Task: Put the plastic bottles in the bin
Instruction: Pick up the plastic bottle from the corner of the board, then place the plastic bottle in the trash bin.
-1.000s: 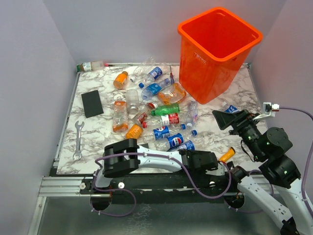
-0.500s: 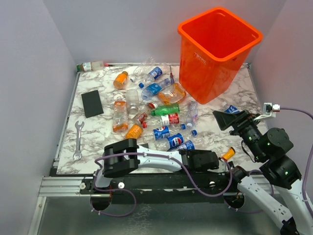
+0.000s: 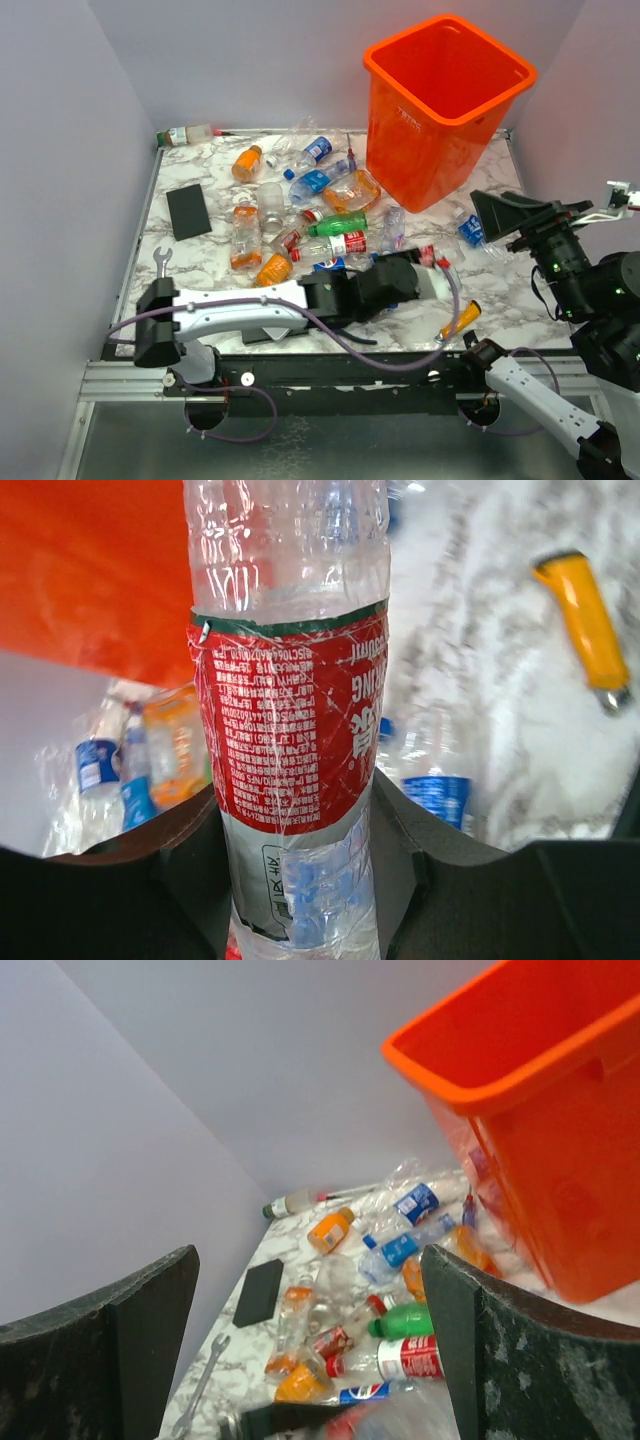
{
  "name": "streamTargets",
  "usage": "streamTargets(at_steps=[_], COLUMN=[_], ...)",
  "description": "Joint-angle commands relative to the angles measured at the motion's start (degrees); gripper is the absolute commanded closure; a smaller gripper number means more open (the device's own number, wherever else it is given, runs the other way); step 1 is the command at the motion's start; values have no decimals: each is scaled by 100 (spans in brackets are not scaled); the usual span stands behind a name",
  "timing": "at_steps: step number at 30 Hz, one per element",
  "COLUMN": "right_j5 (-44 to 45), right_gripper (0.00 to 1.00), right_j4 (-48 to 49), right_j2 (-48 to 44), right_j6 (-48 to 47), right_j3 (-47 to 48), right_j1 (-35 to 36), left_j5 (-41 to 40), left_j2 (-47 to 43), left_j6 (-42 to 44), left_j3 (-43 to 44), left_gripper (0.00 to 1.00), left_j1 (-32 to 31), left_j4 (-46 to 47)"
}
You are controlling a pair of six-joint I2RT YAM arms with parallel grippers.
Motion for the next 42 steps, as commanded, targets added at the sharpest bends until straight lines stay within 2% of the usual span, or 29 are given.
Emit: streamTargets(at_steps=[1, 5, 8, 12, 16, 18, 21, 24, 28, 30, 37, 42], right_j5=[97, -38, -785, -2194, -2987, -3339, -3889, -4258, -4559, -4686, -4875, -4504], right_gripper=[4, 4, 4, 7, 11, 12, 12, 11, 1, 0, 2, 3], right_j4=[181, 438, 918, 1750, 2594, 3103, 3941, 4424, 5328, 5608, 5599, 4794], right_j2=[228, 142, 65, 286, 728, 925, 1092, 1332, 1460, 1508, 1607, 1746], right_j6=[-714, -795, -897, -793, -344, -113, 271, 563, 1053, 1193, 1000, 307], right_j3=[398, 4, -656, -1471, -2039, -2174, -2484, -2586, -2842, -2900, -2829, -2544], right_j1=[18, 17, 18, 17, 10, 13, 16, 22, 34, 59, 401, 1014], left_j5=[719, 1822, 2850, 4619, 5377, 5475, 5435, 5391, 5270, 5190, 4896, 4737], left_j2=[-1162, -2254, -2808, -3024, -2950, -2869, -2814, -2832, -2853, -2858, -2796, -2725], left_j6=[-780, -1800, -2670, -4340, -6048, -6745, -7284, -7400, -7481, -7465, -7462, -7478], left_j3=[-474, -1403, -1888, -2242, -2652, -2881, -3113, -3210, -3306, -3344, -3376, -3335], left_gripper=[52, 53, 53, 47, 47, 47, 47, 47, 47, 47, 48, 48], left_j1=[1123, 2226, 2970, 3884, 4151, 4165, 4169, 4170, 4170, 4172, 4170, 4170], left_j4=[417, 1377, 2219, 3627, 5770, 6883, 7642, 7787, 7836, 7838, 7840, 7836])
